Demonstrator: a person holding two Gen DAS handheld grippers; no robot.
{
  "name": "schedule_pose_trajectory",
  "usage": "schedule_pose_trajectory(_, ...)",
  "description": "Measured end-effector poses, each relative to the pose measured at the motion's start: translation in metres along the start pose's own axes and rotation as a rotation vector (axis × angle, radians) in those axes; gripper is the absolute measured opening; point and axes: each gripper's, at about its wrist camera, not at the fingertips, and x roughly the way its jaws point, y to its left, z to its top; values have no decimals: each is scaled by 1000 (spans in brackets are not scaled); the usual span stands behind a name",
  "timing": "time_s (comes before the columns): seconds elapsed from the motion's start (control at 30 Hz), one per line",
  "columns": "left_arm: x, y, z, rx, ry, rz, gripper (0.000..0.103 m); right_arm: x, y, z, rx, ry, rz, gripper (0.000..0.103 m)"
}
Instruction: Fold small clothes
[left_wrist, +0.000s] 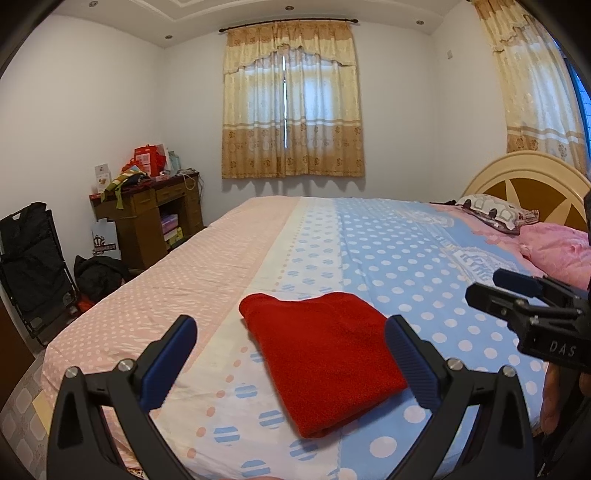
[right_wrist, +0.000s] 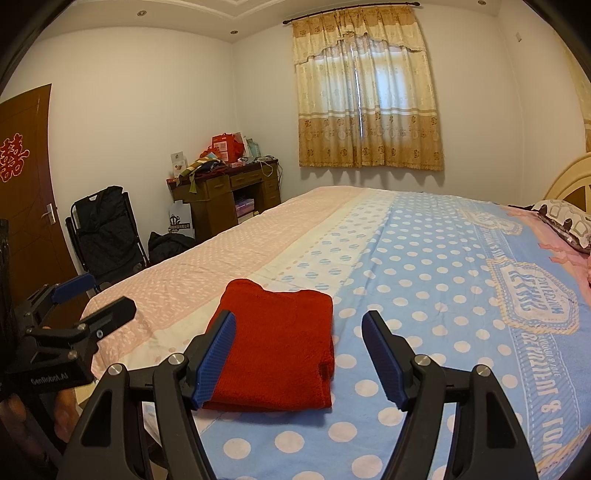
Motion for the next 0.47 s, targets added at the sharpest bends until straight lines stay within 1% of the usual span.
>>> schedule_pose_trajectory(0.17, 2, 6, 2, -13, -4, 17, 103, 1, 5, 1, -10, 7, 6, 71)
schedule_pose_trajectory(0.47, 1, 7, 2, 4, -21, 22, 103, 2, 5, -2, -15, 12, 12, 71)
